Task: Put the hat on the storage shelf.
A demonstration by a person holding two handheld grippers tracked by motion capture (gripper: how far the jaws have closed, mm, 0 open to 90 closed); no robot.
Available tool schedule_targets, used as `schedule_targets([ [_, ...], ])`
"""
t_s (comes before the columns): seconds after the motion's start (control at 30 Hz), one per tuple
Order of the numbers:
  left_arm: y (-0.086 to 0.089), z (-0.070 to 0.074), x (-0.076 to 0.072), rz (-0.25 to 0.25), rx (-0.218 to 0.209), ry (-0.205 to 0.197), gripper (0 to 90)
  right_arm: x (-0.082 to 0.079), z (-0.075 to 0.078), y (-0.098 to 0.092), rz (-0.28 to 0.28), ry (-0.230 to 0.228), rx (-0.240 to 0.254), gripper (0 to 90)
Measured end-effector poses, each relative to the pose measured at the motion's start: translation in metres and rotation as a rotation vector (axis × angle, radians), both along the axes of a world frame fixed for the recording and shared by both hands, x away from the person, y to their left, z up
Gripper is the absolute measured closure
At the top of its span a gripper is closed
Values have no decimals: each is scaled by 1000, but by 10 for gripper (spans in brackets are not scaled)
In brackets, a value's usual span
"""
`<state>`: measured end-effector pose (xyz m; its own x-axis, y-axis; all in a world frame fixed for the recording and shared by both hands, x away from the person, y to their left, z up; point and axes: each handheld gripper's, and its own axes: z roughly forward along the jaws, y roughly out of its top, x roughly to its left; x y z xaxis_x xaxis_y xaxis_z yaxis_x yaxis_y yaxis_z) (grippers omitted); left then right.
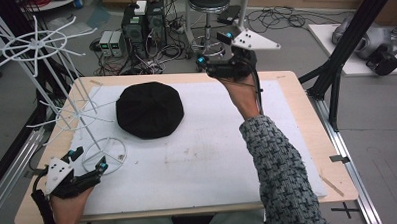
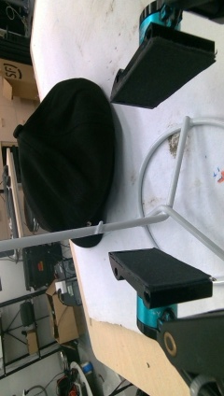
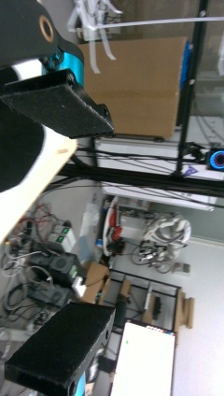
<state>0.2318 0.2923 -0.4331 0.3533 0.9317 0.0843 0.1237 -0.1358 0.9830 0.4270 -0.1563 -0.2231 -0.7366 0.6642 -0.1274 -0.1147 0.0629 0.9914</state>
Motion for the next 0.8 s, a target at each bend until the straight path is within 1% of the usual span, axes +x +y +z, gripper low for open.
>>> schedule_targets([
  [0.03, 0, 0, 0, -1, -1, 3, 202, 3, 6, 4, 8, -6, 2, 105],
  [0.07, 0, 0, 0, -1, -1, 4, 202, 3, 6, 4, 8, -6, 2, 105],
  [0.1, 0, 0, 0, -2, -1, 4, 202, 6, 10, 9, 9, -21, 8, 105],
  [0.13, 0, 0, 0, -2, -1, 4, 202, 7, 12, 12, 18, -22, 14, 105],
  [0.17, 0, 0, 0, -2, -1, 4, 202, 10, 15, 16, 30, -20, 19, 105],
  [0.23, 0, 0, 0, -6, -3, 3, 202, 14, 19, 26, 48, -48, 38, 105],
  [0.27, 0, 0, 0, -9, -3, 3, 202, 17, 21, 34, 75, -53, 49, 105],
  [0.3, 0, 0, 0, -11, 1, 5, 202, 17, 21, 34, 75, -53, 49, 105],
  [0.33, 0, 0, 0, -11, 1, 6, 203, 19, 21, 39, 90, -48, 59, 104],
  [0.37, 0, 0, 0, -11, 1, 6, 203, 24, 22, 50, 120, -49, 74, 105],
  [0.4, 0, 0, 1, -12, 1, 6, 203, 25, 21, 54, 128, -49, 81, 105],
  [0.43, 0, -1, 0, -11, -5, 3, 203, 25, 21, 54, 128, -49, 81, 105],
  [0.47, 1, -1, 0, -10, -5, 3, 203, 30, 14, 64, 148, -28, 84, 105],
  [0.5, 1, -1, 0, -8, -9, 6, 203, 30, 14, 64, 148, -28, 84, 105],
  [0.53, 1, -1, 0, -9, -8, 6, 203, 32, 10, 68, 153, -18, 82, 105],
  [0.57, 2, -1, 0, -8, -8, 8, 203, 37, -3, 80, 169, 17, 54, 104],
  [0.6, 2, -1, 0, -9, -9, 8, 203, 37, -3, 80, 169, 17, 54, 104],
  [0.63, 2, -1, 0, -9, -10, 8, 203, 40, -7, 84, 180, 39, 42, 104],
  [0.67, 2, -1, 0, -9, -10, 4, 203, 46, -20, 99, 204, 83, 6, 105],
  [0.7, 2, -1, 0, -10, -10, 3, 203, 46, -20, 99, 204, 83, 6, 105],
  [0.73, 2, -1, 0, -10, -11, 3, 204, 46, -24, 104, 208, 95, -11, 105],
  [0.77, 2, -1, -1, -11, -9, 5, 205, 47, -30, 112, 218, 114, -29, 121],
  [0.8, 2, -1, -1, -12, -10, 4, 205, 48, -34, 117, 231, 118, -36, 155],
])
